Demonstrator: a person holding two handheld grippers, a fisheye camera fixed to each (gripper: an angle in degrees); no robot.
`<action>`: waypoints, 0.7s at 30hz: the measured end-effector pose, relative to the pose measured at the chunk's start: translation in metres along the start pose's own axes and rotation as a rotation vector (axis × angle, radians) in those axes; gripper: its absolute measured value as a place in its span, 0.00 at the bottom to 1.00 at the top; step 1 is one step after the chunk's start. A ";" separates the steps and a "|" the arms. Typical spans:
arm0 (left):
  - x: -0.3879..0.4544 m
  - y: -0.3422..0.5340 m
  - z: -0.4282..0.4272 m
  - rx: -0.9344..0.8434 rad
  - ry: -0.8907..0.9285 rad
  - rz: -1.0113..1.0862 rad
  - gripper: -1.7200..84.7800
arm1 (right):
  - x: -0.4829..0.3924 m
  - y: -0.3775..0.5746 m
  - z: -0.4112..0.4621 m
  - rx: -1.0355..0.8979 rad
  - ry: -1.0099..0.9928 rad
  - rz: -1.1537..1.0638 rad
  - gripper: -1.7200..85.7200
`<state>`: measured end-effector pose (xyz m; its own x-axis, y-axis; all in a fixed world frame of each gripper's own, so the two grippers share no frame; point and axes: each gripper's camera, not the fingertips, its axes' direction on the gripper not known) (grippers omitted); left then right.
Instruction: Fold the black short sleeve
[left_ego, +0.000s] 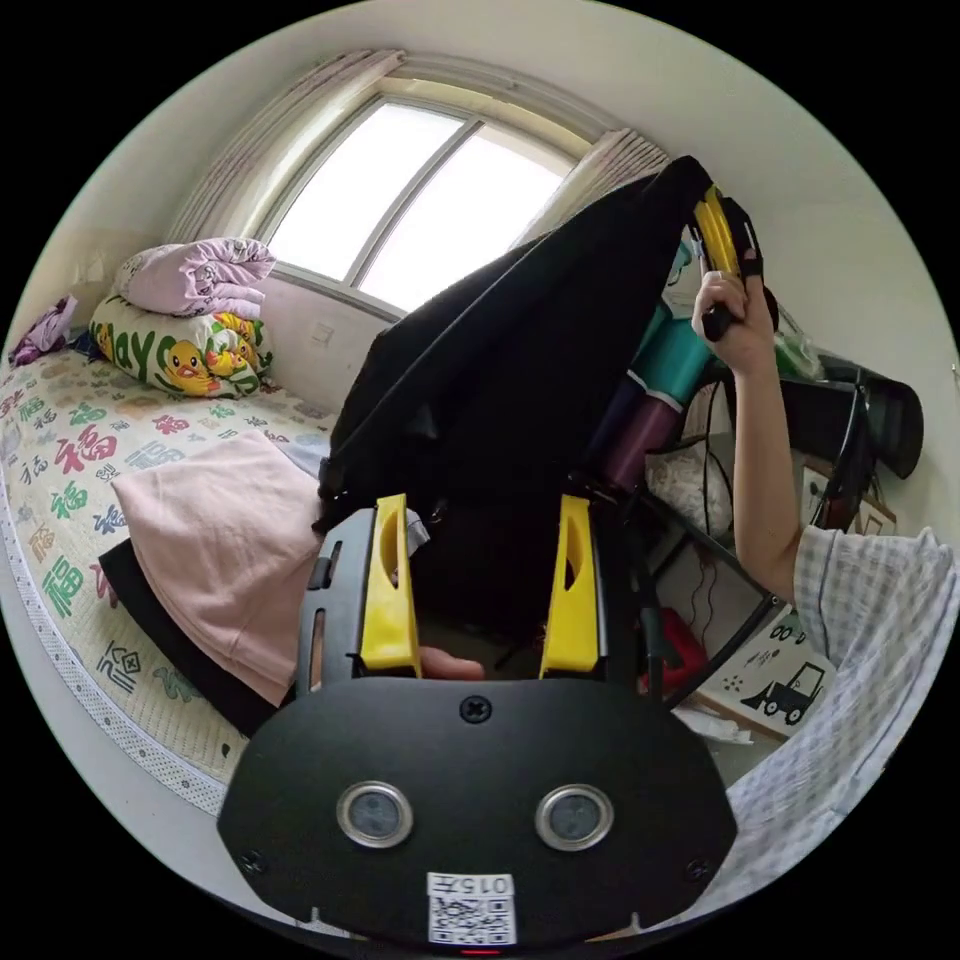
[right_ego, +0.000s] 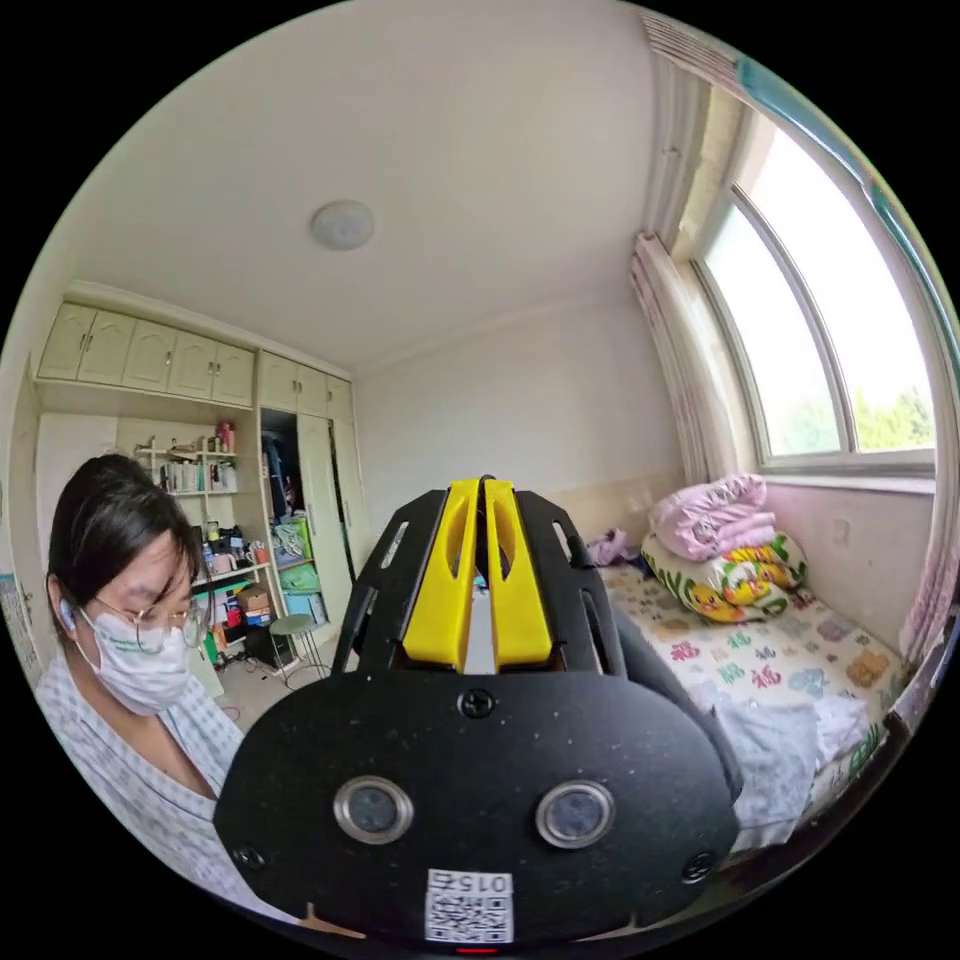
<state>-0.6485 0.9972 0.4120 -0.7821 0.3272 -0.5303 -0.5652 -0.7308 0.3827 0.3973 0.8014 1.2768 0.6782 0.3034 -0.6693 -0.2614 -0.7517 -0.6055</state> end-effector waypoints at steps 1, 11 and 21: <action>0.010 0.006 -0.012 0.001 -0.065 0.018 0.25 | -0.021 -0.006 0.000 0.003 -0.024 -0.010 0.02; -0.003 0.084 -0.145 0.022 -0.216 -0.044 0.04 | -0.144 -0.010 0.003 -0.023 -0.151 -0.100 0.02; 0.037 0.023 -0.426 0.526 -0.746 0.015 0.02 | -0.181 0.049 0.030 -0.050 -0.468 -0.069 0.02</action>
<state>-0.5792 0.7376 0.0790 -0.6537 0.7559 0.0348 -0.4568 -0.4309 0.7783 0.2412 0.7268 1.3557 0.3076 0.5761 -0.7573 -0.1852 -0.7444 -0.6416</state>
